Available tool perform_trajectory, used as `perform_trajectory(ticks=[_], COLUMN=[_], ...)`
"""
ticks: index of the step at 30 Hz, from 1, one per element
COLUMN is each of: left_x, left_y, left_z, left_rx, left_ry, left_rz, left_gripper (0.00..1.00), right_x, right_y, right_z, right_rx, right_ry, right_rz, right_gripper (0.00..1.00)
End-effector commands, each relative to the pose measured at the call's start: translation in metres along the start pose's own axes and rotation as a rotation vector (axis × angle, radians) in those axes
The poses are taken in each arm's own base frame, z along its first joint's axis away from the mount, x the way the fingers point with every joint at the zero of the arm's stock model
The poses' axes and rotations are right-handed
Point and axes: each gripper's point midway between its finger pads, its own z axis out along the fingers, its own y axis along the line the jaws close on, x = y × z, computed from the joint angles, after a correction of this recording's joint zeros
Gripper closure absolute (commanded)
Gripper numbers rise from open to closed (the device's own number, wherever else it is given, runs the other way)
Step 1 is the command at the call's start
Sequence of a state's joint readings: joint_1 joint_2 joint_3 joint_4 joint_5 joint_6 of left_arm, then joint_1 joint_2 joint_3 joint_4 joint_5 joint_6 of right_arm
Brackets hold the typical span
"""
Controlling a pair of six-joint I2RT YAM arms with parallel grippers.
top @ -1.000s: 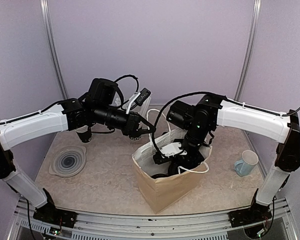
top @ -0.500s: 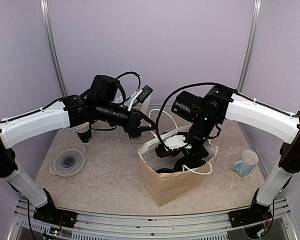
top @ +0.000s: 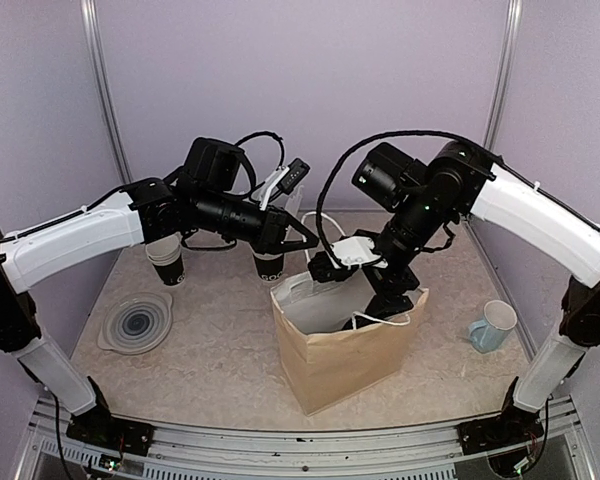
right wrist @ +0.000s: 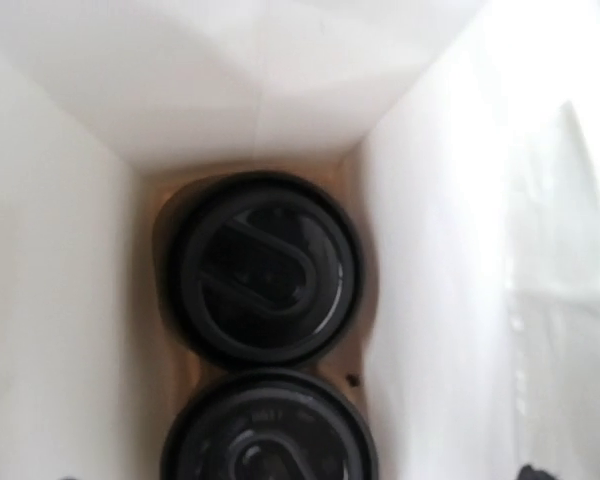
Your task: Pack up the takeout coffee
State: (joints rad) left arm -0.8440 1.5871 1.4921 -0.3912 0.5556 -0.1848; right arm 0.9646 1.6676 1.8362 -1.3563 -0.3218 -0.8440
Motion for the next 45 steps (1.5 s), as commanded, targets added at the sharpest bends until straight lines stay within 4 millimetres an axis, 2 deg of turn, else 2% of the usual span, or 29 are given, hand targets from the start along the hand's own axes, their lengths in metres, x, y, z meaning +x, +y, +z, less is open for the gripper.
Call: perform_trajectory(ticks=[1, 5, 11, 14, 18, 21, 23, 27, 29, 36, 45], left_x=[-0.005, -0.01, -0.014, -0.011, -0.001, 0.008, 0.014, 0.025, 0.028, 0.034, 0.045], left_y=[0.007, 0.008, -0.015, -0.031, -0.06, -0.087, -0.103, -0.132, -0.146, -0.169, -0.183], left_z=[0.0, -0.001, 0.003, 0.006, 0.011, 0.013, 0.015, 0.017, 0.018, 0.016, 0.02], left_rx=[-0.049, -0.062, -0.024, 0.005, 0.069, 0.122, 0.16, 0.239, 0.272, 0.384, 0.443], left_ry=[0.019, 0.028, 0.022, 0.026, 0.051, 0.059, 0.069, 0.099, 0.109, 0.139, 0.19], left_rz=[0.043, 0.069, 0.117, 0.141, 0.167, 0.193, 0.202, 0.218, 0.231, 0.239, 0.272], left_gripper=[1.0, 1.0, 1.0, 1.0, 1.0, 0.99, 0.99, 0.99, 0.99, 0.99, 0.99], right_x=[-0.015, -0.021, -0.007, 0.018, 0.06, 0.098, 0.117, 0.135, 0.139, 0.143, 0.143], right_y=[0.004, -0.001, -0.017, -0.035, -0.059, -0.076, -0.084, -0.091, -0.093, -0.092, -0.093], right_z=[-0.032, -0.061, -0.119, -0.144, -0.159, -0.153, -0.149, -0.141, -0.138, -0.13, -0.125], right_rx=[0.058, 0.159, 0.401, 0.508, 0.603, 0.643, 0.659, 0.656, 0.651, 0.627, 0.61], right_ry=[-0.057, -0.074, -0.061, -0.039, -0.007, 0.042, 0.063, 0.076, 0.079, 0.087, 0.081], right_rz=[-0.05, -0.101, -0.113, -0.049, 0.072, 0.17, 0.213, 0.251, 0.26, 0.269, 0.264], right_gripper=[0.07, 0.07, 0.07, 0.06, 0.07, 0.07, 0.07, 0.07, 0.07, 0.07, 0.07])
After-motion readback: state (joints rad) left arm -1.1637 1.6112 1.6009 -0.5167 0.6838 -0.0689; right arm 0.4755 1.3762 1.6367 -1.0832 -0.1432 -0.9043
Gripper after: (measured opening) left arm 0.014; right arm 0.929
